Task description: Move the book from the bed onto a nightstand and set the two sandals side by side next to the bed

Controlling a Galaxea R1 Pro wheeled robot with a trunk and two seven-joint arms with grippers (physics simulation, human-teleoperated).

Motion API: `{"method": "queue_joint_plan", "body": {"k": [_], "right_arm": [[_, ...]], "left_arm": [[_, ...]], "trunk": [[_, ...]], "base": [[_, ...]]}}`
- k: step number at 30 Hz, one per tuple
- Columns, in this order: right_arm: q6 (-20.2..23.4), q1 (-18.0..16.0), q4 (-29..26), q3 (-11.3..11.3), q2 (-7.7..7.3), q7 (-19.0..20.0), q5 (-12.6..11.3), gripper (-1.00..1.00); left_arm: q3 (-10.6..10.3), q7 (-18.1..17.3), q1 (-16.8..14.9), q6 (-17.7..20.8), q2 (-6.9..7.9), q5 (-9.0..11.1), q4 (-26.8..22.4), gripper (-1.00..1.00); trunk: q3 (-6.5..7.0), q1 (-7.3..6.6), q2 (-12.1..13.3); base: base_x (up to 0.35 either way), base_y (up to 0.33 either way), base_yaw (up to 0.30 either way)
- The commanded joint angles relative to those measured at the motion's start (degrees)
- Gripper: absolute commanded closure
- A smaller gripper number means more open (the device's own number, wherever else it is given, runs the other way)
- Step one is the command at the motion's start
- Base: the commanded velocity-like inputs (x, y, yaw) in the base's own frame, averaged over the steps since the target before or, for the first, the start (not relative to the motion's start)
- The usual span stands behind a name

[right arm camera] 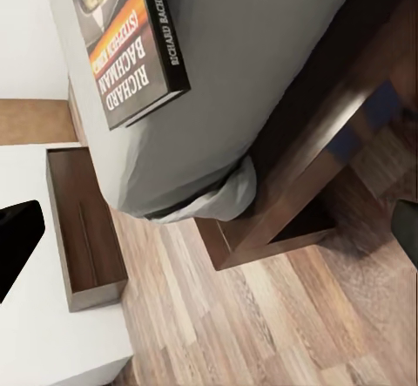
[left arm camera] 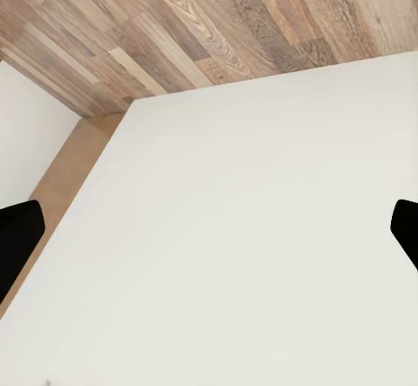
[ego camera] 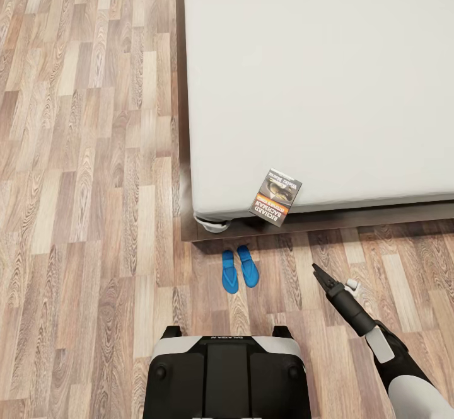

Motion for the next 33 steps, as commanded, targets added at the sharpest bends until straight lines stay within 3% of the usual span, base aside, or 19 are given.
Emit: {"method": "queue_joint_plan", "body": {"k": [1, 17, 24, 33], "right_arm": [[0.6, 0.0, 0.0, -0.1, 0.01, 0.2, -0.2, -1.0], [0.2, 0.0, 0.0, -0.1, 0.24, -0.5, -0.4, -1.0], [0.2, 0.0, 0.0, 0.0, 0.27, -0.4, -0.4, -1.0], [0.5, 0.0, 0.0, 0.0, 0.29, -0.2, -0.4, -1.0]], "left_arm": [[-0.5, 0.2, 0.0, -0.1, 0.02, 0.5, -0.1, -1.0], [-0.5, -0.1, 0.5, 0.4, -0.05, 0.4, -0.1, -1.0], [-0.4, -0.3, 3.0, 0.4, -0.24, 0.4, -0.1, -1.0], [-0.3, 0.2, 8.7, 0.5, -1.98, 0.6, 0.0, -1.0]], "trunk": [[-0.02, 0.01, 0.0], [-0.02, 0.01, 0.0], [-0.02, 0.01, 0.0], [-0.02, 0.01, 0.0]], "base": [[0.0, 0.0, 0.0], [0.0, 0.0, 0.0], [0.0, 0.0, 0.0], [0.0, 0.0, 0.0]]}}
